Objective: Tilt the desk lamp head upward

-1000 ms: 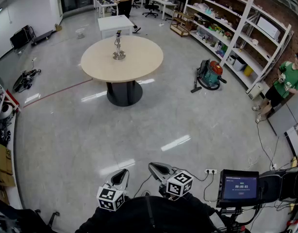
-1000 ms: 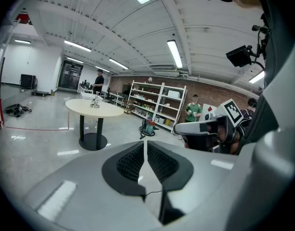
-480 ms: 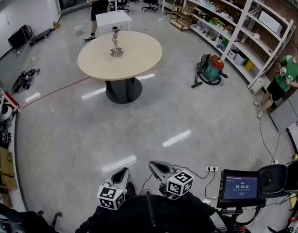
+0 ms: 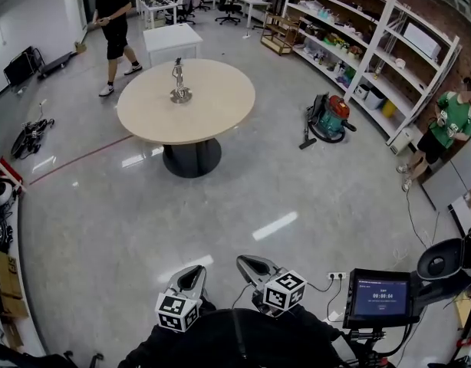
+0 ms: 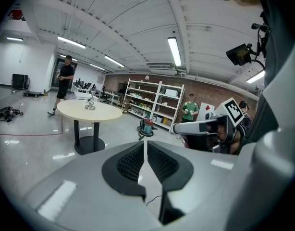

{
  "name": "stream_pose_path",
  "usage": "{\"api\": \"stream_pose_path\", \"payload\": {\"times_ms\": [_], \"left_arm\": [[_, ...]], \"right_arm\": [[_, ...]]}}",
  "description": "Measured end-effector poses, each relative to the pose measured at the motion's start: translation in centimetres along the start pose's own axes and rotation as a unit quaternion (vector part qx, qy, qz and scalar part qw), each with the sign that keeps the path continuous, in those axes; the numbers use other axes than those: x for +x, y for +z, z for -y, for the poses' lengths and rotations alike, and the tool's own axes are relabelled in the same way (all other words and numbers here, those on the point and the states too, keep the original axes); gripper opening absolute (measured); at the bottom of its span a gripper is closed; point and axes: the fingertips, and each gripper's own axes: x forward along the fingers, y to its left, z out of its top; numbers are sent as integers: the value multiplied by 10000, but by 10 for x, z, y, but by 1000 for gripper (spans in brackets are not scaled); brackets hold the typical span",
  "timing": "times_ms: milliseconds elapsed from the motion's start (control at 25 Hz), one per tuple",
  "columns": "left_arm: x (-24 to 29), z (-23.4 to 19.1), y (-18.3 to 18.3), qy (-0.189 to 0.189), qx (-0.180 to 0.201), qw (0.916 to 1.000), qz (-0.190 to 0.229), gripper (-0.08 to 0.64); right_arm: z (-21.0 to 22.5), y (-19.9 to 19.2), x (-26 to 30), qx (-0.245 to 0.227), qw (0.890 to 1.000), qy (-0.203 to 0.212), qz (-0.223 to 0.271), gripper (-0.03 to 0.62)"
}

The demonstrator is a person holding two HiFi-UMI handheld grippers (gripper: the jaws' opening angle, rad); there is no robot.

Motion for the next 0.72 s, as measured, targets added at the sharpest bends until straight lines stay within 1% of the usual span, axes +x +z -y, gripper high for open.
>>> {"api": "stream_pose_path", "payload": {"times_ms": [240, 440, 560, 720], "left_arm": [[5, -64, 22, -42, -58, 9999, 85, 29], [16, -127, 36, -55, -197, 9997, 136, 29], [31, -146, 32, -61, -309, 9994, 126, 29], [45, -154, 29, -59, -387, 9992, 107, 29]], "right_arm": [[-4, 18, 66, -53, 9999, -76, -41, 6], [-3, 33, 132, -95, 9998, -116, -151, 6], [4, 34, 155, -144, 9996, -78, -232, 6], [18, 33, 165, -118, 9994, -88, -325, 6]]}}
